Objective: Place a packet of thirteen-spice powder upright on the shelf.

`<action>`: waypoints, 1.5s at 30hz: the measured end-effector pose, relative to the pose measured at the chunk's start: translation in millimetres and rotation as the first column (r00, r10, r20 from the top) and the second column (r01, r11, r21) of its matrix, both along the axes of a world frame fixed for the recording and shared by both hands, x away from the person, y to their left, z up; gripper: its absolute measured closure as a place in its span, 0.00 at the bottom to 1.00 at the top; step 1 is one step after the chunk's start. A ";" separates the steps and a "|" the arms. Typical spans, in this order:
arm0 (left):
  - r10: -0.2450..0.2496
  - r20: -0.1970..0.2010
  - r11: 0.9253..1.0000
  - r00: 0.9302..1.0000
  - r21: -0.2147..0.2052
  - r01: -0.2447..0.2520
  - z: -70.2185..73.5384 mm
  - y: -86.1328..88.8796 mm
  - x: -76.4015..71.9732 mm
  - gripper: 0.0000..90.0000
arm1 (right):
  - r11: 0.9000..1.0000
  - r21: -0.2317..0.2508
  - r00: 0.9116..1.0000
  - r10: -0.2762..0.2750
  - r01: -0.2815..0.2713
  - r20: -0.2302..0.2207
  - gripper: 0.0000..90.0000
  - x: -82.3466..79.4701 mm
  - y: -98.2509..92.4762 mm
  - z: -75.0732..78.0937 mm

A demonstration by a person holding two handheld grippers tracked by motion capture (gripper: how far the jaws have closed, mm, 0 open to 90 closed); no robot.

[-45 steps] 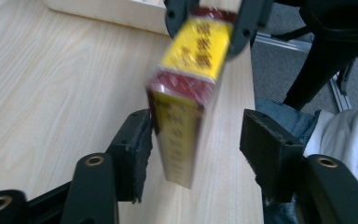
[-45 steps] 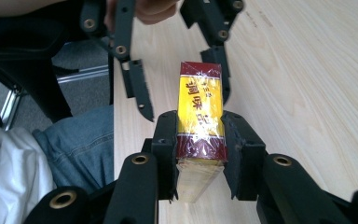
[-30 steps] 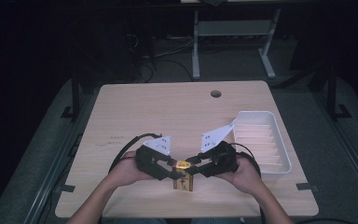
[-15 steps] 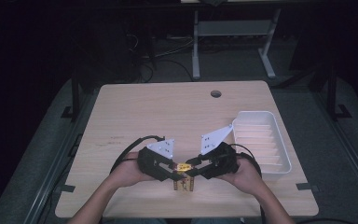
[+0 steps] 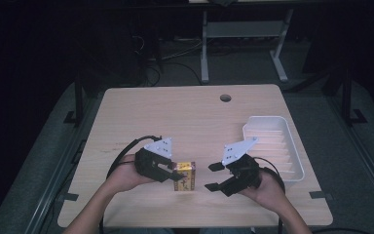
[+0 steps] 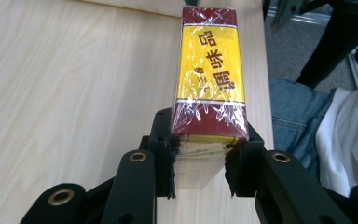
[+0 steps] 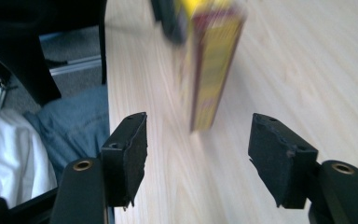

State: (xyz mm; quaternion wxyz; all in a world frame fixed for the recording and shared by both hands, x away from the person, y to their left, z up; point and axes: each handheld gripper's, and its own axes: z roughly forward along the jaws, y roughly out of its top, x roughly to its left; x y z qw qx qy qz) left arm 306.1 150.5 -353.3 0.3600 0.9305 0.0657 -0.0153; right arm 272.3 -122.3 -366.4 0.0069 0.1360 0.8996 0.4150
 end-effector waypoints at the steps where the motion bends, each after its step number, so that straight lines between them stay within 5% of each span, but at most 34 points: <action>1: 0.009 0.006 1.000 1.000 0.003 -0.009 2.1 0.1 1.1 0.75 | 1.000 -0.008 1.000 -0.002 0.002 0.002 0.39 -2.3 -1.2 -3.0; 19: 0.090 0.038 0.996 0.995 -0.002 -0.090 27.4 -32.8 40.5 0.75 | 0.993 -0.100 0.997 0.071 -0.069 0.022 0.35 -27.7 0.7 -46.0; 30: 0.051 0.045 0.999 0.998 0.001 -0.051 37.1 -84.5 60.4 0.75 | 0.983 -0.159 0.994 0.095 -0.086 0.052 0.33 -29.8 6.2 -56.3; 45: -0.016 0.032 1.000 0.999 -0.009 0.016 36.4 -150.3 77.8 0.75 | 0.985 -0.144 0.993 0.102 -0.092 0.062 0.32 -31.2 1.7 -53.1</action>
